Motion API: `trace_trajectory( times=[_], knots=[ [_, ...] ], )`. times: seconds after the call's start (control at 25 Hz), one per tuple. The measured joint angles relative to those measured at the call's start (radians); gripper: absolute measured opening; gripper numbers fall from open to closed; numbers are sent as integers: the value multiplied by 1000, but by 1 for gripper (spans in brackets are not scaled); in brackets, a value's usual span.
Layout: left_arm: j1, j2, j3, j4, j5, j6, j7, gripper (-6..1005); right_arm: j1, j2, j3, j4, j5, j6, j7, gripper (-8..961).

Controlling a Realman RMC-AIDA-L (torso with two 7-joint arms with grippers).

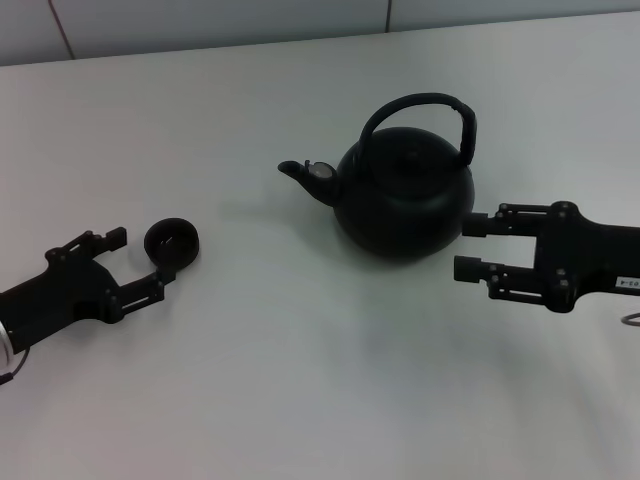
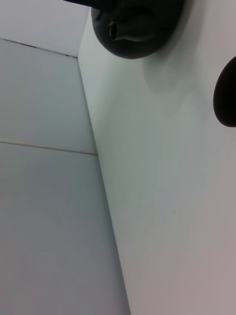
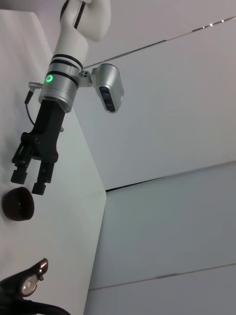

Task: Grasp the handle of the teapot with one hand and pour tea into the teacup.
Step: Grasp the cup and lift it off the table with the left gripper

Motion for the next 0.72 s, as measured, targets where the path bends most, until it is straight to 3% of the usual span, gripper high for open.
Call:
trace_trajectory(
  times=[0.72],
  knots=[
    [-43, -2, 21, -30, -1, -77, 1, 837, 1, 0, 4, 0, 0, 0, 0, 582]
  ],
)
